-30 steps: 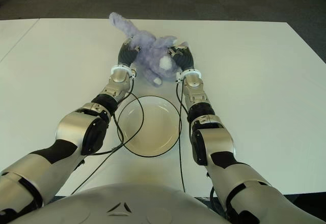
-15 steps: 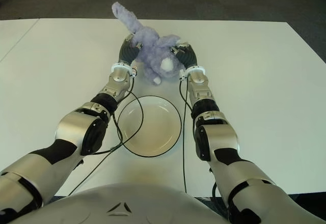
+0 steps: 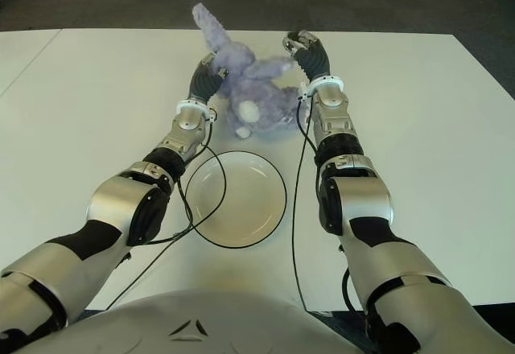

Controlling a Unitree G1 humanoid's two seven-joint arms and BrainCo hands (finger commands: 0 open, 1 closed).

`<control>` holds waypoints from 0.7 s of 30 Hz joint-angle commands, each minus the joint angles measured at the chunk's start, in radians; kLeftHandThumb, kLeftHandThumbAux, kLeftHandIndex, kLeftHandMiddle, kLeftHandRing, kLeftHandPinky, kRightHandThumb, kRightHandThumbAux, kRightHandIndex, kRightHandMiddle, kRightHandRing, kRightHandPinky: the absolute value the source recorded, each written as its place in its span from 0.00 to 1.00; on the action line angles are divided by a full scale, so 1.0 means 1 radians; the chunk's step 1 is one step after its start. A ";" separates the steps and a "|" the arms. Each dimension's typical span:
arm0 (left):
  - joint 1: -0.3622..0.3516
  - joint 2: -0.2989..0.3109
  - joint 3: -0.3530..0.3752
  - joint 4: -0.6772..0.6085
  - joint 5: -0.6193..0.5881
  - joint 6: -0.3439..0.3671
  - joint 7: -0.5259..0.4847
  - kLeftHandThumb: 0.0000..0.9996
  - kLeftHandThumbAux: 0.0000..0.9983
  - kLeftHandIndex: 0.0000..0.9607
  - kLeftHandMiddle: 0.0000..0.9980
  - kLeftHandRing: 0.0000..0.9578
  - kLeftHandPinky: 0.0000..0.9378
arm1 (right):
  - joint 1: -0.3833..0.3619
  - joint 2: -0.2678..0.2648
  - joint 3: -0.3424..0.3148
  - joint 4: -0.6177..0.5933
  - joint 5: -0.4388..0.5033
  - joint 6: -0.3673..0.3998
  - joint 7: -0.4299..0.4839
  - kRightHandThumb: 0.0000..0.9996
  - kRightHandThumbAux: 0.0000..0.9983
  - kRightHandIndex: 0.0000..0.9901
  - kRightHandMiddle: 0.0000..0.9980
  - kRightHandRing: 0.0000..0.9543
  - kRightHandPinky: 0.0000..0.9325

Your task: Put the doll into the plate.

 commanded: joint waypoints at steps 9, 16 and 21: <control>0.013 -0.005 -0.003 0.007 0.019 -0.008 0.018 0.75 0.70 0.46 0.90 0.93 0.94 | -0.072 -0.091 -0.044 0.038 0.028 0.036 0.011 0.05 0.55 0.00 0.00 0.00 0.00; 0.016 -0.006 -0.002 0.007 0.019 -0.012 0.017 0.75 0.70 0.46 0.89 0.93 0.93 | -0.091 -0.100 -0.082 0.040 0.053 0.009 -0.004 0.10 0.56 0.00 0.00 0.00 0.00; 0.016 -0.008 -0.001 0.008 0.019 -0.014 0.019 0.75 0.70 0.46 0.89 0.93 0.93 | -0.093 -0.099 -0.094 0.037 0.058 0.001 -0.019 0.11 0.57 0.00 0.00 0.00 0.00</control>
